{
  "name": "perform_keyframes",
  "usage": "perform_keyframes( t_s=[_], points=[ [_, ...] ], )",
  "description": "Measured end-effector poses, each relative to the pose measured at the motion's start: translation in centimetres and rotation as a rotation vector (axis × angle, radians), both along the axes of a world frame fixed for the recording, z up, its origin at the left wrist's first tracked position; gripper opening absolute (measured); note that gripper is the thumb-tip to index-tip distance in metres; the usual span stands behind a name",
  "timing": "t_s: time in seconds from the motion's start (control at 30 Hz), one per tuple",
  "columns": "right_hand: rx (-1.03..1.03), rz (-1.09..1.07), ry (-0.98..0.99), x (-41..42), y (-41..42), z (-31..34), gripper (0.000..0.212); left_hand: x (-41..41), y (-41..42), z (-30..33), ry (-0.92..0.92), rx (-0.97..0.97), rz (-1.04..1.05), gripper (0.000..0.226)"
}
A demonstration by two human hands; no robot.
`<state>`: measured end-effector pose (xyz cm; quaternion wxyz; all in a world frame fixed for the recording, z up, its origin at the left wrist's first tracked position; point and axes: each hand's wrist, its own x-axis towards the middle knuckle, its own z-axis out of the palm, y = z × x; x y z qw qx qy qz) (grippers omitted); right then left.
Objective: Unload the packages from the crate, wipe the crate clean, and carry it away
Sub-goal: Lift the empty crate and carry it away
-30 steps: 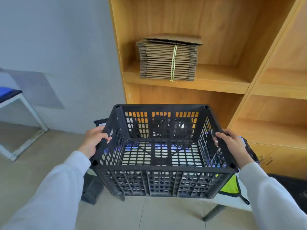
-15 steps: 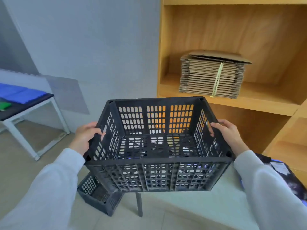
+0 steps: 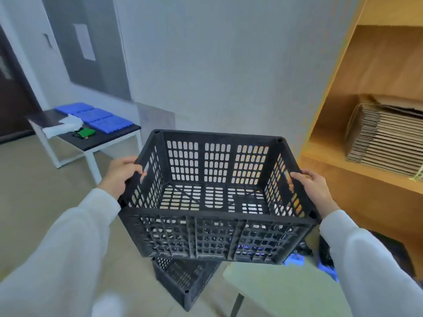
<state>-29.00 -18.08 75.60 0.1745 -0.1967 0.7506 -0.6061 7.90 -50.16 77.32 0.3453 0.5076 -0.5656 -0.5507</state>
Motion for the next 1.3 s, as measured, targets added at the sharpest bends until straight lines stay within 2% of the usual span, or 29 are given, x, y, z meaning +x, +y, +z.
perform_keyframes(
  t_s=[0.13,0.33,0.5,0.63,0.9,1.03,1.2,1.3],
  points=[
    [0.009,0.078,0.002,1.1,-7.9,-0.6,0.020,4.0,-5.5,-1.0,-0.040,-0.001,0.074,0.053],
    [0.043,0.171,0.043,1.5,-18.3,-3.0,0.025,8.0,-11.1,-3.3,-0.089,0.014,0.179,0.050],
    [0.105,0.258,0.087,1.4,-24.5,-6.3,0.024,8.3,-14.4,-6.4,-0.060,0.084,0.277,0.055],
    [0.214,0.306,0.095,-0.6,-29.1,-10.0,0.020,7.5,-17.3,-10.0,-0.048,0.181,0.346,0.063],
    [0.510,0.380,0.119,-5.3,-36.2,-17.7,0.015,3.1,-21.3,-19.4,-0.066,0.332,0.392,0.049],
    [0.631,0.324,0.055,-6.8,-38.4,-21.7,0.018,0.5,-21.7,-22.8,-0.039,0.460,0.444,0.036],
    [0.683,0.202,-0.096,-8.5,-41.3,-28.3,0.024,-2.2,-23.2,-28.4,-0.037,0.575,0.441,0.042],
    [0.727,0.104,-0.152,-9.2,-42.4,-32.8,0.035,-3.1,-24.2,-32.1,-0.044,0.649,0.429,0.041]
  ],
)
